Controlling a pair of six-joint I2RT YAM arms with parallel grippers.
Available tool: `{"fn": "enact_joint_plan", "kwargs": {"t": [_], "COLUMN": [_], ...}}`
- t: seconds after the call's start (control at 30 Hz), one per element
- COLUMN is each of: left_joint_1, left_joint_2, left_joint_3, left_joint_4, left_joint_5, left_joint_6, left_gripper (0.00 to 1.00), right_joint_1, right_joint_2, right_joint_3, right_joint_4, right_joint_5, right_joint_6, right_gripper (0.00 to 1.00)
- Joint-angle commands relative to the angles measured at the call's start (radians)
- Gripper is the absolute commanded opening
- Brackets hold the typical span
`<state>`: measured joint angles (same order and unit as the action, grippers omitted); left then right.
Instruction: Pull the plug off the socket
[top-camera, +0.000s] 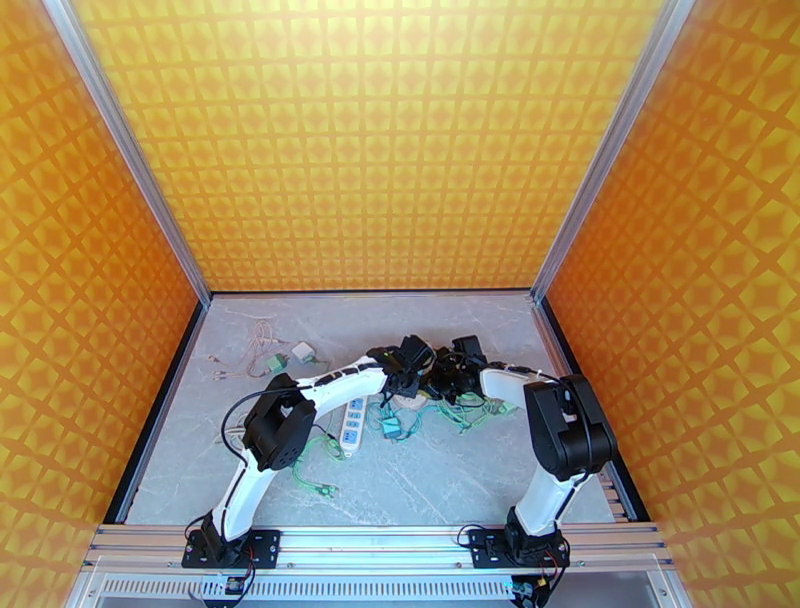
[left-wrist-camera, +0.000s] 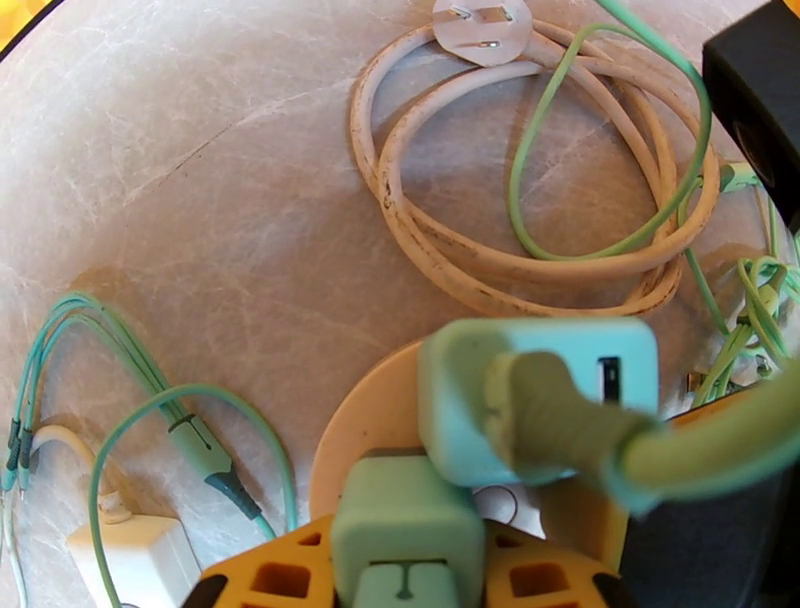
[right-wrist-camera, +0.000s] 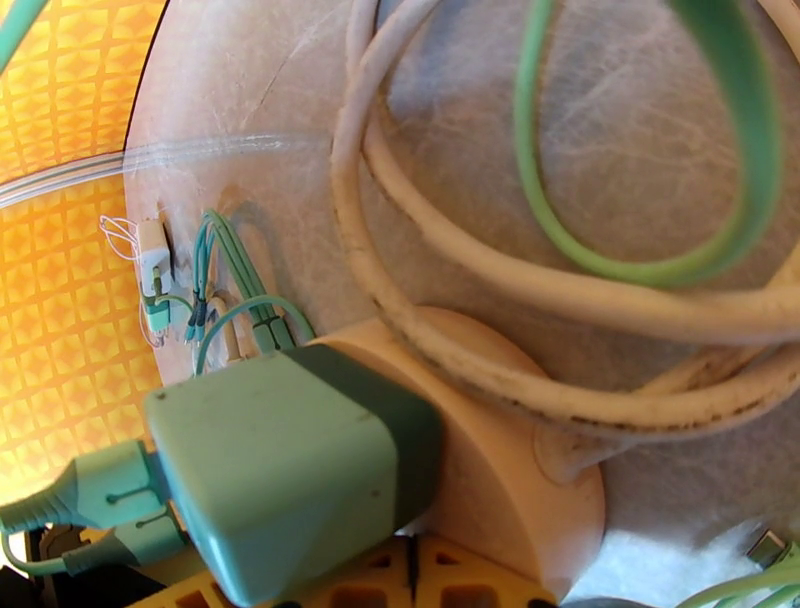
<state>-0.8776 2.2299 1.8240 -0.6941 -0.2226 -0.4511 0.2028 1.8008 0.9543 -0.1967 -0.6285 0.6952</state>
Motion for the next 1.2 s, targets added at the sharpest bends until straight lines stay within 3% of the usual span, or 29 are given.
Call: {"fn": "enact_joint_plan", "kwargs": {"t": [0.0, 0.13, 0.33, 1.0, 1.17], "left_joint_1": [-0.048, -0.086, -0.089, 0.089, 0.091], "left_joint_2": [0.020, 0.027, 0.027, -0.154, -0.147], "left_joint_3": [0.032, 0.045, 0.053, -0.082, -0.074], "left_joint_4": [-0.050, -0.066, -0.085, 0.030, 0.029], "left_joint_5": [-0.069, -0.146, -0.149, 0.205, 0.210], "left_joint_6": [0.049, 0.094, 0.070, -0.144, -0.123], "left_gripper": [0.06, 0.03, 0.00, 0.00, 0.00], "right_joint_1": [0.009, 0.009, 0.009, 0.009, 0.009], "right_joint_2": [0.046, 0.044, 0.033, 0.049, 0.047], "right_joint_3": [-0.057, -0.060, -0.054, -0.049, -0.048], "right_joint_4": [-0.083, -0.093, -0.117, -0.153, -0.155], "right_joint_5": [0.138, 0.148, 0.177, 0.222, 0.226], "right_joint_6": [-0.015, -0.027, -0.037, -0.066, -0.071], "right_gripper": [0.00, 0.00, 0.00, 0.00, 0.00]}}
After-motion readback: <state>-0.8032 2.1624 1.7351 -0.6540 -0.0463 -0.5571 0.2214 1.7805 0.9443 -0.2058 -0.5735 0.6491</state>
